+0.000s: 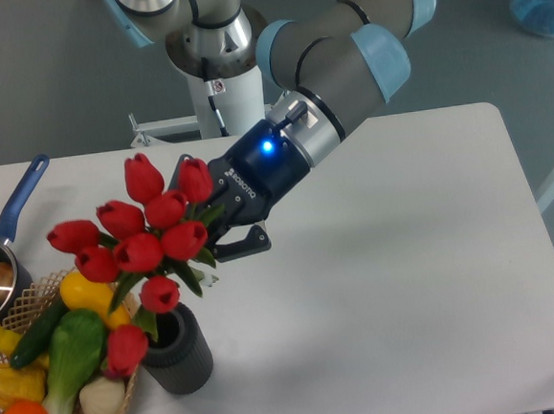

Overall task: Insert the flowers into the vase
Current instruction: 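Carry the tulips over the black vase, stems pointing down, then lower the tulip stems into the black vase opening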

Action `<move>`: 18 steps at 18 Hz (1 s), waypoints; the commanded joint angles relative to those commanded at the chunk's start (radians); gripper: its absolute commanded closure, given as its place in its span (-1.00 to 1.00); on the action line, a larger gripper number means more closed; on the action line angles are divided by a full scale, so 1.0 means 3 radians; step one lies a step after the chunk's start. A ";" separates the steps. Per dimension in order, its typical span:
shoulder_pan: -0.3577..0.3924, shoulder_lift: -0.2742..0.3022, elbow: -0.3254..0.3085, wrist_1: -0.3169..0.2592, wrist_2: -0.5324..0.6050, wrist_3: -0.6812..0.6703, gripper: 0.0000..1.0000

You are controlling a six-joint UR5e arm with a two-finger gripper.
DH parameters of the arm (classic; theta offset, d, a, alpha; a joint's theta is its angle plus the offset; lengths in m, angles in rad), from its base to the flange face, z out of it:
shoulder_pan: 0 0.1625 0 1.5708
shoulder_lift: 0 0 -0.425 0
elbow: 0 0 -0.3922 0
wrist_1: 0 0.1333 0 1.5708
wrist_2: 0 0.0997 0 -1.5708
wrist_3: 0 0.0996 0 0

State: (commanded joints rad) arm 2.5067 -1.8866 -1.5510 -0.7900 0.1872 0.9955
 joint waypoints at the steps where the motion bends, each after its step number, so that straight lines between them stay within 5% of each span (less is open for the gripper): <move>1: -0.0066 -0.0041 0.0046 0.0005 -0.0020 0.0005 1.00; 7: -0.0184 -0.0307 0.0332 0.0005 -0.0046 0.0010 1.00; 18: -0.0272 -0.0456 0.0272 0.0005 -0.0056 0.0010 1.00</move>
State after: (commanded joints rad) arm 2.4252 -2.0233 -1.4696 -0.7885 0.1703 0.9986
